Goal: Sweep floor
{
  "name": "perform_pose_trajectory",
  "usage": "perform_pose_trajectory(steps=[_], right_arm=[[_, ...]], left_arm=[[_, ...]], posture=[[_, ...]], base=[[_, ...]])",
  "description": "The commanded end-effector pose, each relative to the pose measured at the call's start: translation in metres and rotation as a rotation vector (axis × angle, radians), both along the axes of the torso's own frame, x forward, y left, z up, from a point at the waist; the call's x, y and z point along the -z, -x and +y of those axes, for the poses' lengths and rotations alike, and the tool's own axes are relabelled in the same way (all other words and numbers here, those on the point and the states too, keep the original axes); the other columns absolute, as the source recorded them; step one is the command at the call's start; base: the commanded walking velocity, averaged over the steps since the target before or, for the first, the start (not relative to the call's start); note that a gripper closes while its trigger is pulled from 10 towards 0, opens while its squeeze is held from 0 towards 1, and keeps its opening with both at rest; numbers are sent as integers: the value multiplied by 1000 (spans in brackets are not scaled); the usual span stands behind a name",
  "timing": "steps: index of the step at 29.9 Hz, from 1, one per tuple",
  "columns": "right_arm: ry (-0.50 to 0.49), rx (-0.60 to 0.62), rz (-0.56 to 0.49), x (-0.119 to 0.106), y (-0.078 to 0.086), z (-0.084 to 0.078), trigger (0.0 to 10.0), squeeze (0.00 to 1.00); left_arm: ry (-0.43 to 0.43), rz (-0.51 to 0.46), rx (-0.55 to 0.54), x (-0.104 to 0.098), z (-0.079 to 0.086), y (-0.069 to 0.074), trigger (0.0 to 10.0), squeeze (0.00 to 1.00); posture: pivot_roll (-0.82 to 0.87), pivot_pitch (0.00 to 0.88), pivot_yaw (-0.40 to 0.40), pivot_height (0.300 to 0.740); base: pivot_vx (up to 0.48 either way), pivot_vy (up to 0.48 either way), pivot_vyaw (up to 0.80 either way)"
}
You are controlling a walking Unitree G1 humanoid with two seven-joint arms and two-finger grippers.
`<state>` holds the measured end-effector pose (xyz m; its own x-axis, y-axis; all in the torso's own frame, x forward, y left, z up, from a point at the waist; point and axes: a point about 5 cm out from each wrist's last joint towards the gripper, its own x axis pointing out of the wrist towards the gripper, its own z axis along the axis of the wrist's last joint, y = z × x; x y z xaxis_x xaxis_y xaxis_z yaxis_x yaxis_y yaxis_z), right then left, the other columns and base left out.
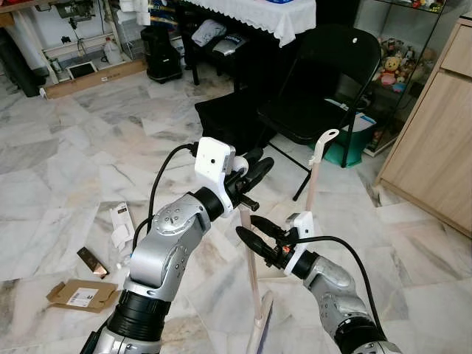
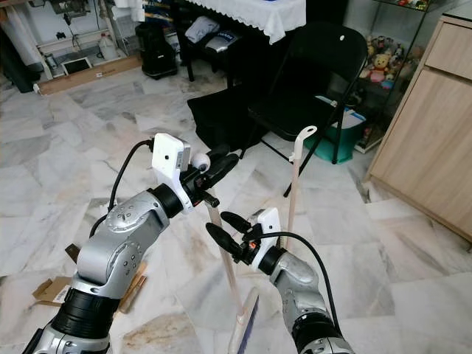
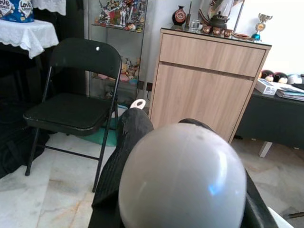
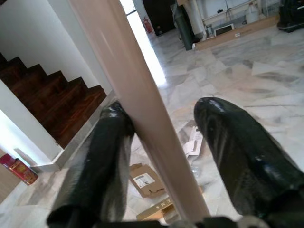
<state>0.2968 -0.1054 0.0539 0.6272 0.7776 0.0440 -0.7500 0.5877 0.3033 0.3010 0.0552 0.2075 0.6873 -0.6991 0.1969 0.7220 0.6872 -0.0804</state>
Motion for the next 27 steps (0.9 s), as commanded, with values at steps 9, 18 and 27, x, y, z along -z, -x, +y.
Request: perform_pose_trajectory(steps=[9, 18, 27], right_arm=[[-47, 44, -59, -19, -14, 1, 0, 0], [-31, 52, -74, -20, -15, 1, 0, 0], [-21, 56, -78, -19, -16, 2, 0, 0]], left_arm=[[39, 37, 143, -1, -19, 12, 10000, 0], [33, 40, 149, 0, -18, 12, 10000, 0], [23, 31, 139, -1, -17, 11, 10000, 0]], posture=[[31, 16, 80, 740], [31, 7, 88, 740], [34, 6, 90, 740]], base=[[0, 0, 0], [0, 0, 0], [0, 0, 0]])
